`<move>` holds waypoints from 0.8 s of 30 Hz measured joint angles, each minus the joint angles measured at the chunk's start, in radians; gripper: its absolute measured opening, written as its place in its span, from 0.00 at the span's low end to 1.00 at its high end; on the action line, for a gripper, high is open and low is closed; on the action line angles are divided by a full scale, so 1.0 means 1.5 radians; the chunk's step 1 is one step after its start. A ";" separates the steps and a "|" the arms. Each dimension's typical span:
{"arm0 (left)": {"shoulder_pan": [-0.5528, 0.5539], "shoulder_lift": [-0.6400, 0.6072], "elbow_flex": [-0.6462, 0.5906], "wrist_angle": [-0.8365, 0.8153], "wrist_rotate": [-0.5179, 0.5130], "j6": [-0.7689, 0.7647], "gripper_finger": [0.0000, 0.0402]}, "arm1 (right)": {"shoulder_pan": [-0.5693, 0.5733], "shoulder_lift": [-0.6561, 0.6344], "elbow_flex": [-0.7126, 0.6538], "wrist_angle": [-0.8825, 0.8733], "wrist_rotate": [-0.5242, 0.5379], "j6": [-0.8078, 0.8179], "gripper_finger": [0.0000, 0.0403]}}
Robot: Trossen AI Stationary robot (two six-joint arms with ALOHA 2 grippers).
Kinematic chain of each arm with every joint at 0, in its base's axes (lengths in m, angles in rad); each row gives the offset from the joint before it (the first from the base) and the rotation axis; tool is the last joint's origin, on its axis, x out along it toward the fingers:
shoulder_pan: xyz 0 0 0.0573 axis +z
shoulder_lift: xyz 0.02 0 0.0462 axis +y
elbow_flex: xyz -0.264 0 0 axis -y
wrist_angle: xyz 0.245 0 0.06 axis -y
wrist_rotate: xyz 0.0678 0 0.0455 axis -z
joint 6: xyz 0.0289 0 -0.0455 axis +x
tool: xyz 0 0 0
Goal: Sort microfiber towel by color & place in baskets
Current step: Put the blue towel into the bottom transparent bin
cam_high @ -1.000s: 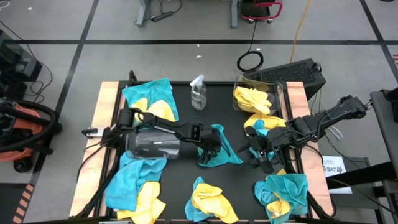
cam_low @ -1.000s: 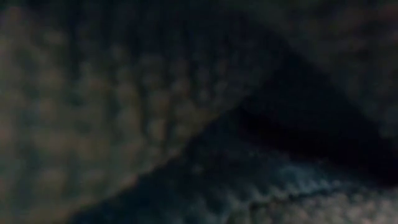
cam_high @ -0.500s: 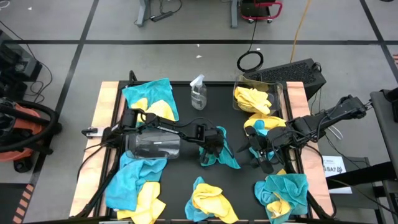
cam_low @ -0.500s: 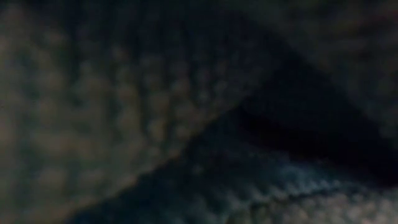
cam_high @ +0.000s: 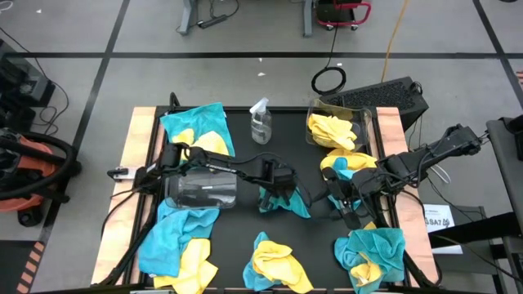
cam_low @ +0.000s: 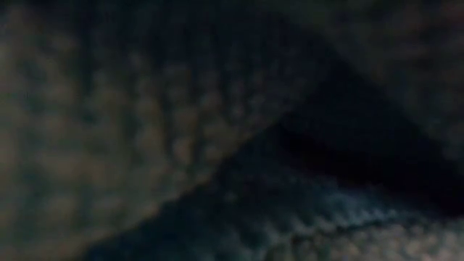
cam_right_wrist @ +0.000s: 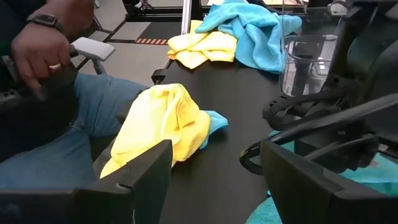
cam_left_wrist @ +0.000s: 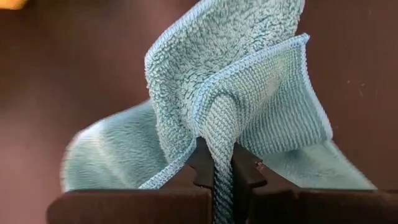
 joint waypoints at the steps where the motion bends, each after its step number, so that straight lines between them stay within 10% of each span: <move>1: -0.001 0.000 0.011 -0.016 -0.009 0.007 0.03 | 0.000 0.000 0.000 0.000 -0.001 0.000 0.60; 24: -0.007 -0.274 0.087 -0.255 -0.126 -0.004 0.03 | 0.000 -0.132 0.000 -0.078 0.087 -0.047 0.60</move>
